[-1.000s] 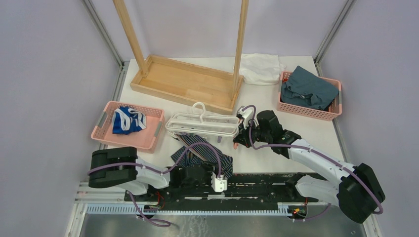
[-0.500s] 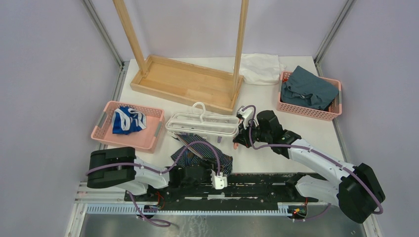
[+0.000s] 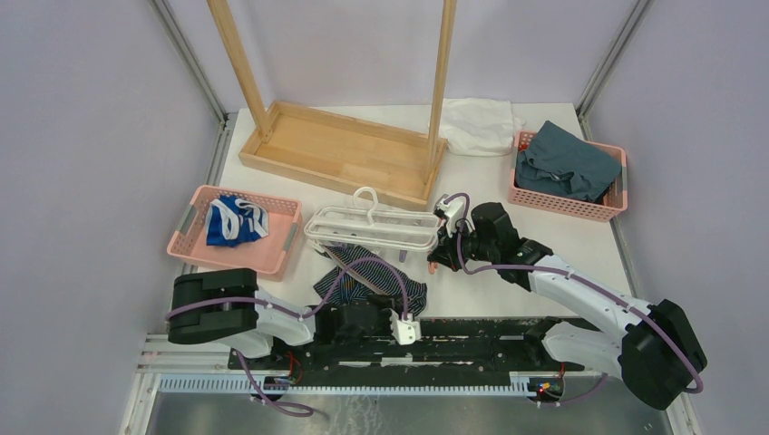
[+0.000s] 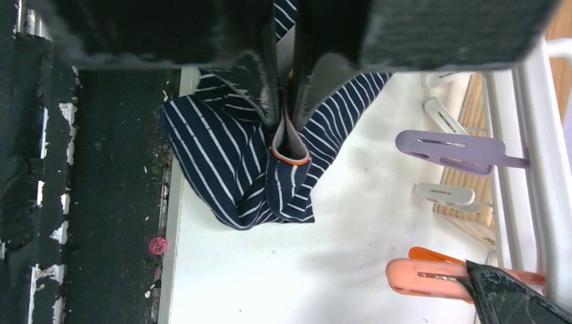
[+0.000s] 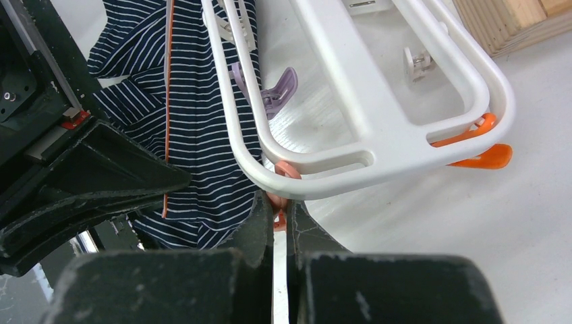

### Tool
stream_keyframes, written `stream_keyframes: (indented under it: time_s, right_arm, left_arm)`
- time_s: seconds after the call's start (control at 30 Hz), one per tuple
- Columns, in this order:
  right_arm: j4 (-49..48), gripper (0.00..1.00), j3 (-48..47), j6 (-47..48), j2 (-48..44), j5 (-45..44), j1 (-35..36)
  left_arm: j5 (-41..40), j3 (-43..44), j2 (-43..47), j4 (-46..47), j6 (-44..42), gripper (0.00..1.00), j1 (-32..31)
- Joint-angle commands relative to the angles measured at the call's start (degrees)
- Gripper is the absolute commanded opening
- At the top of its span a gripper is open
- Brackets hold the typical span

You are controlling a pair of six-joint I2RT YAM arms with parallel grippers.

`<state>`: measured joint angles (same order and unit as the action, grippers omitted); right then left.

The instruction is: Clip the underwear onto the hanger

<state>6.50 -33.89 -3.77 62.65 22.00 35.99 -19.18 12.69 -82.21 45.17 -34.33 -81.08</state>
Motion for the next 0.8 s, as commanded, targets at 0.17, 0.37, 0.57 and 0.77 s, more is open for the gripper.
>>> stream_keyframes:
  time_s: [0.17, 0.37, 0.57, 0.77]
  right_arm:
    - [-3.8, 0.01, -1.5, -0.2, -0.8, 0.0, 0.0]
    - [-3.9, 0.01, -1.4, -0.3, -0.6, 0.3, 0.0]
    - [-4.3, 0.01, -1.5, -0.6, -0.3, 0.6, 0.0]
    - [-4.0, 0.01, -1.8, -0.4, -0.4, 0.6, 0.0]
  left_arm:
    - [6.2, 4.8, 8.0, -11.5, 1.4, 0.03, 0.2]
    - [13.4, 10.5, 11.5, -29.9, 1.9, 0.03, 0.9]
    - [22.4, 14.2, 7.0, -34.3, 1.8, 0.16, 2.9]
    - [18.7, 10.7, 6.5, -25.7, 2.3, 0.34, 2.9]
